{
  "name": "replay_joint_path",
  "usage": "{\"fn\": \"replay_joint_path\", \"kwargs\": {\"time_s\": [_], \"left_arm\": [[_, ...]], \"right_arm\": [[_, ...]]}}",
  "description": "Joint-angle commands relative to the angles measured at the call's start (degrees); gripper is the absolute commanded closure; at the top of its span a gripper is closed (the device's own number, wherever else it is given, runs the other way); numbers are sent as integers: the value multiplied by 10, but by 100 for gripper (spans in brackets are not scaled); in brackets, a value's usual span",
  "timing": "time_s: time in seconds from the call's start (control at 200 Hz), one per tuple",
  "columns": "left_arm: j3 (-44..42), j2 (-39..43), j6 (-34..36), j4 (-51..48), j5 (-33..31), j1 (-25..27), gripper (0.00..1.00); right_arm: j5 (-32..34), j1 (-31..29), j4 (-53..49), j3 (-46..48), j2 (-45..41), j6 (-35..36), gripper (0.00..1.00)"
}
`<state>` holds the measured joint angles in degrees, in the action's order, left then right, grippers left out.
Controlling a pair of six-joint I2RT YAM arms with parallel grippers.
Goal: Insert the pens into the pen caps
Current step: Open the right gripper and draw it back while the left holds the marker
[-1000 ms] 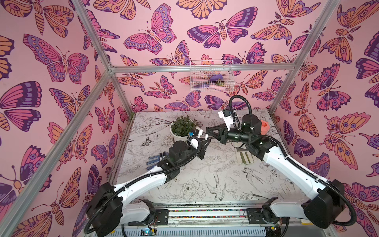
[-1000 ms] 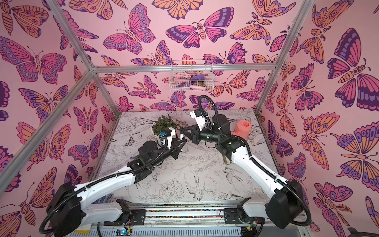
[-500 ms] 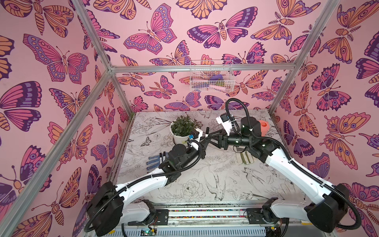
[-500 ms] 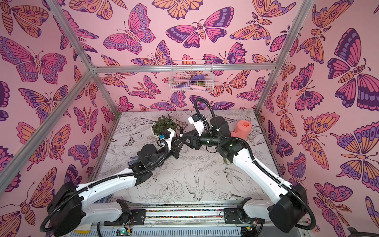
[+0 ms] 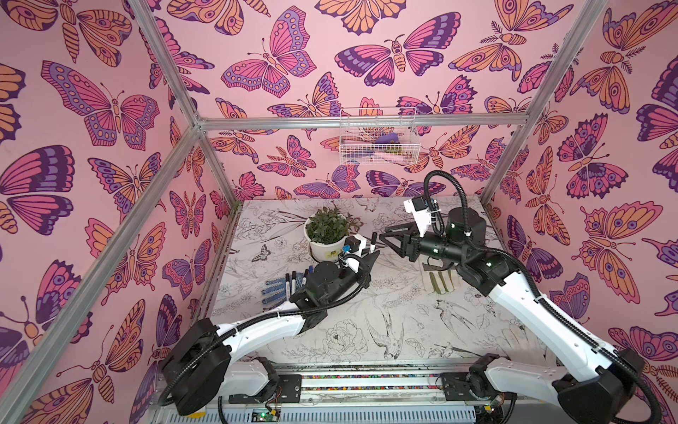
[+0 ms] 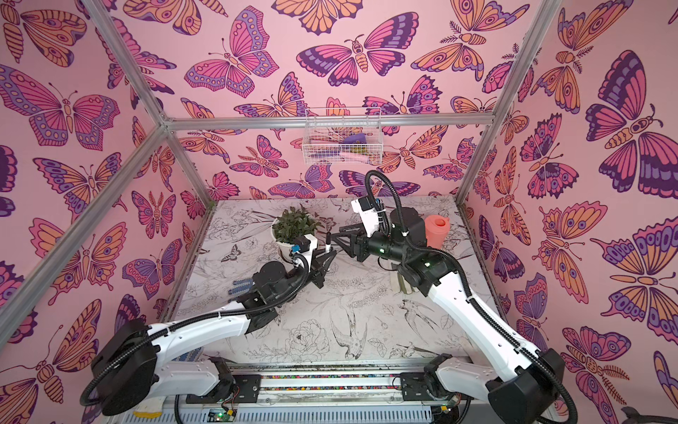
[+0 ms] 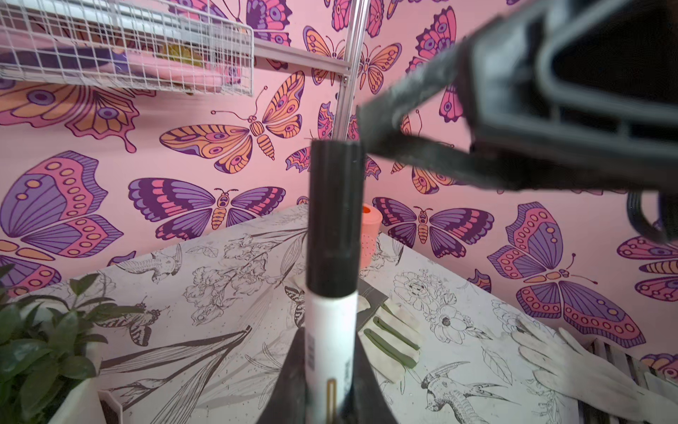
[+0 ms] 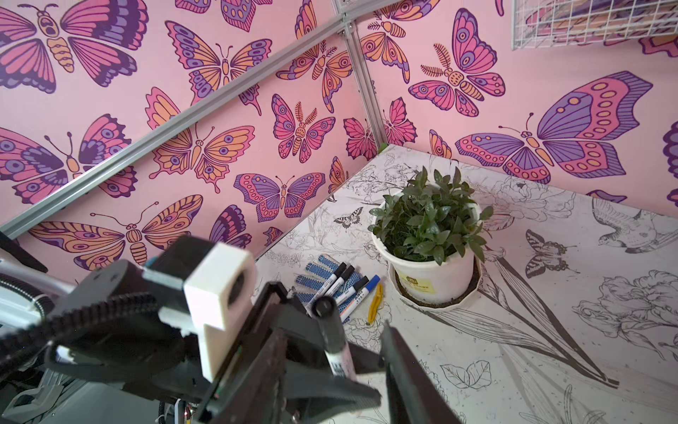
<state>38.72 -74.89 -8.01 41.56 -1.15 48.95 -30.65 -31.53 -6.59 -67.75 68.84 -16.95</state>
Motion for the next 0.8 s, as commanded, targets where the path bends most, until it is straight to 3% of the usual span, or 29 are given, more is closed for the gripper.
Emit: {"fn": "replay_joint_path", "kwargs": {"time_s": [0.0, 0.561, 0.791], "left_arm": [[-10, -9, -2, 17, -6, 14, 100], [-4, 3, 11, 10, -10, 21, 100], [12, 9, 29, 8, -4, 21, 100]], "right_arm": [[-2, -14, 17, -30, 25, -7, 55], [15, -26, -38, -19, 41, -9, 70], [3, -26, -35, -5, 45, -23, 90]]}}
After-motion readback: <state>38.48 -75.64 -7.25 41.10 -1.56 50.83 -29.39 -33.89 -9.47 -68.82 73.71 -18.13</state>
